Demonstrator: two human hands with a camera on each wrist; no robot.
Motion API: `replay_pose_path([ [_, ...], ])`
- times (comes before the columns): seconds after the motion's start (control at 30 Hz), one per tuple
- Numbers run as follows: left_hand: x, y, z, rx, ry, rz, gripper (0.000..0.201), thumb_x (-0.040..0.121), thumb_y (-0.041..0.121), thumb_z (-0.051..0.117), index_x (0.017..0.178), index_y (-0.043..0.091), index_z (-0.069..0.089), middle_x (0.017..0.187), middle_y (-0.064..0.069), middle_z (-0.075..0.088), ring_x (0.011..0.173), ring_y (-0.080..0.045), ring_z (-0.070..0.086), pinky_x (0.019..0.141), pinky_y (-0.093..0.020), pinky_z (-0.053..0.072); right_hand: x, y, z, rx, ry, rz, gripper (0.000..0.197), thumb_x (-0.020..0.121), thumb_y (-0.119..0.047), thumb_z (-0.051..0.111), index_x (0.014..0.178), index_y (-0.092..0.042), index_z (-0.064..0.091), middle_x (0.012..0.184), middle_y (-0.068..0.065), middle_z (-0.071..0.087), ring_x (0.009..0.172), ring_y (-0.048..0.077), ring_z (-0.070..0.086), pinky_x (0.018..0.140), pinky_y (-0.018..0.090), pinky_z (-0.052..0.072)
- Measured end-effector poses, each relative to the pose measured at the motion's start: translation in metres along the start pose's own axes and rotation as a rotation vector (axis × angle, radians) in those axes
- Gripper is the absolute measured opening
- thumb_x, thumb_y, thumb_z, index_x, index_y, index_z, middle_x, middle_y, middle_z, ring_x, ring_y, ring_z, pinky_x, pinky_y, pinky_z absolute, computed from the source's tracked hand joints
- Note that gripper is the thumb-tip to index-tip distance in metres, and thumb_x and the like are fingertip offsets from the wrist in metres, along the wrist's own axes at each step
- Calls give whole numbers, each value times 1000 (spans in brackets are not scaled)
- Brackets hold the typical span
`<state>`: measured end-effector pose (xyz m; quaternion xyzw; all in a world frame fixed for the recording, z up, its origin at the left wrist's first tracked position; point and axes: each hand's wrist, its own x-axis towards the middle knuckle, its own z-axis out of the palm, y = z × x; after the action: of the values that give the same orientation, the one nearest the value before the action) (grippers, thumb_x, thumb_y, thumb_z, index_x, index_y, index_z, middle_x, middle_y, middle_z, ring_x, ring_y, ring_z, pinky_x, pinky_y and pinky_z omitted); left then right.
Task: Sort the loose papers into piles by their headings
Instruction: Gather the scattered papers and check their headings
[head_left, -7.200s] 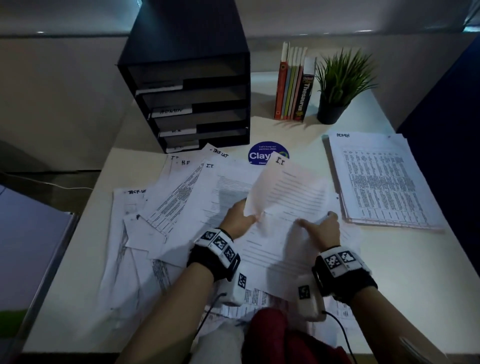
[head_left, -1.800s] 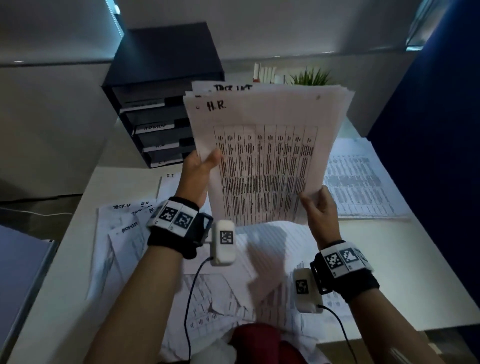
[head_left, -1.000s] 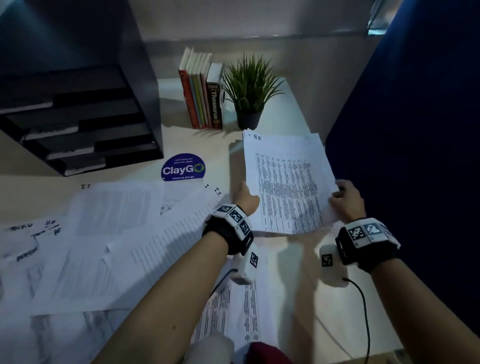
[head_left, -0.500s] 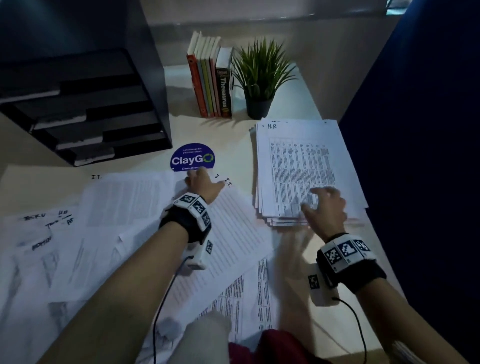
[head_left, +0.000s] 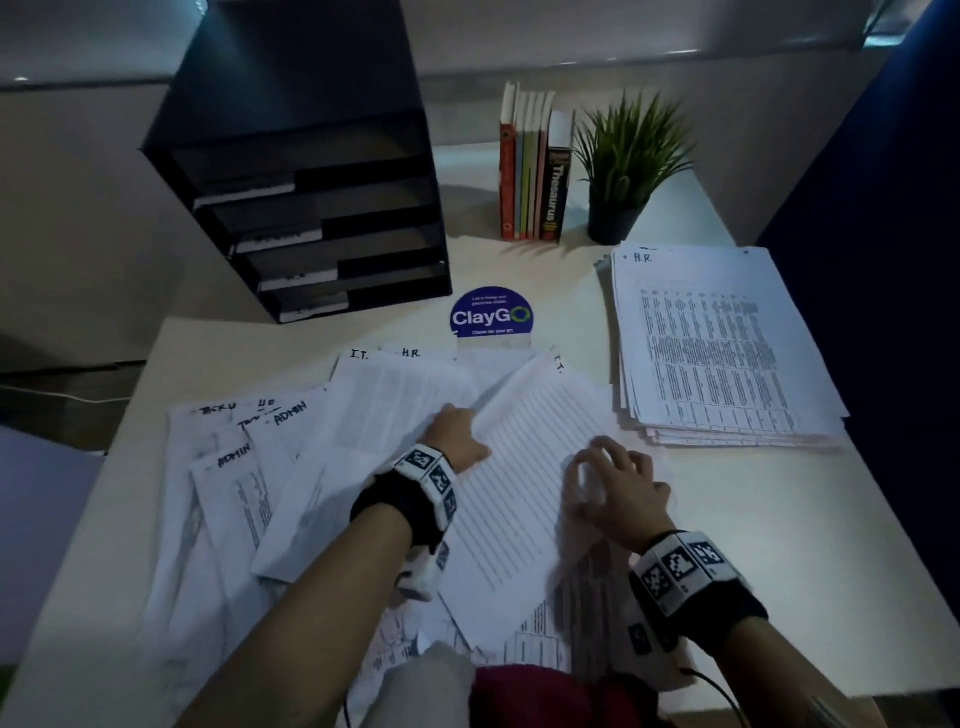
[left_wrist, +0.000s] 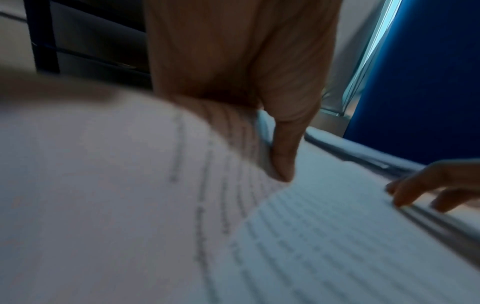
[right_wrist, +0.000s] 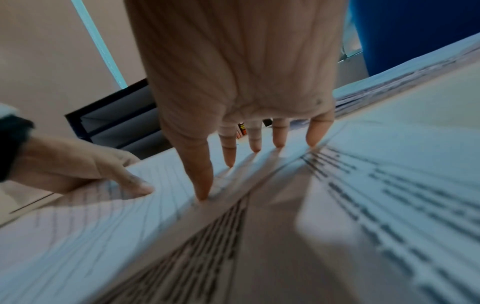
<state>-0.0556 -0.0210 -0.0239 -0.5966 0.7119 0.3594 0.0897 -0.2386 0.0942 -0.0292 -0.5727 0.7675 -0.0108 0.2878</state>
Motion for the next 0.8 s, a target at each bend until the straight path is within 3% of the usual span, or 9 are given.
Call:
replay_pose_path([
  [0.07, -9, 2, 4, -145, 1, 122, 47, 89, 16, 55, 133, 10, 42, 128, -17, 51, 117, -31, 49, 94, -36, 42, 1, -1, 5, 38, 32, 58, 53, 82, -30, 62, 131, -31, 41, 148, -6, 21, 132, 26, 22, 98, 43, 32],
  [0.2, -30, -10, -7, -351, 136, 238, 42, 89, 16, 57, 129, 8, 44, 121, -14, 57, 110, -30, 54, 86, -34, 44, 4, -9, 16, 288, 266, 253, 75, 73, -30, 76, 136, -15, 38, 145, 13, 28, 129, 35, 29, 100, 47, 31],
  [0.33, -49, -41, -21, -698, 336, 176, 34, 87, 12, 60, 119, 4, 51, 115, -11, 61, 102, -25, 58, 84, -32, 48, 5, -30, 19, 639, 445, 272, 91, 72, -31, 77, 139, 4, 26, 137, 23, 40, 126, 34, 39, 101, 41, 33],
  [0.4, -53, -61, -22, -787, 390, 76, 33, 85, 12, 63, 116, 3, 55, 113, -12, 63, 102, -26, 60, 88, -36, 50, 9, -48, 25, 848, 356, 300, 82, 76, -22, 76, 138, 1, 27, 119, 18, 53, 109, 27, 52, 90, 34, 40],
  [0.5, -54, -91, -17, -731, 282, -54, 41, 84, 18, 66, 120, 4, 55, 120, -11, 62, 108, -25, 60, 92, -34, 48, 20, -72, 43, 961, 179, 299, 59, 72, 0, 75, 122, 8, 44, 106, 24, 60, 88, 24, 54, 79, 40, 48],
  [0.57, -54, -109, -14, -586, 254, -101, 54, 82, 28, 67, 128, 7, 48, 129, -10, 55, 117, -26, 53, 98, -35, 44, 22, -83, 53, 880, 140, 266, 39, 70, 6, 72, 104, 10, 56, 97, 24, 64, 82, 26, 57, 66, 34, 51],
  [0.67, -57, -134, -22, -324, 361, -268, 81, 78, 47, 66, 139, 6, 30, 144, -15, 30, 134, -31, 27, 108, -43, 28, 15, -92, 52, 587, 208, 221, 12, 74, -11, 64, 75, 1, 62, 70, 16, 59, 75, 24, 55, 52, 25, 39],
  [0.73, -61, -149, -28, -283, 369, -410, 101, 76, 55, 64, 144, 1, 13, 151, -19, 10, 140, -35, 8, 112, -48, 15, 11, -92, 49, 444, 263, 332, 22, 77, -21, 59, 87, -4, 67, 90, 20, 60, 95, 32, 55, 73, 32, 47],
  [0.8, -63, -158, -30, -287, 353, -494, 107, 76, 58, 63, 144, -2, 6, 152, -19, 2, 141, -35, 2, 113, -50, 11, 8, -93, 48, 330, 282, 491, 36, 83, -29, 60, 111, -7, 62, 122, 20, 46, 118, 37, 39, 95, 46, 37],
])
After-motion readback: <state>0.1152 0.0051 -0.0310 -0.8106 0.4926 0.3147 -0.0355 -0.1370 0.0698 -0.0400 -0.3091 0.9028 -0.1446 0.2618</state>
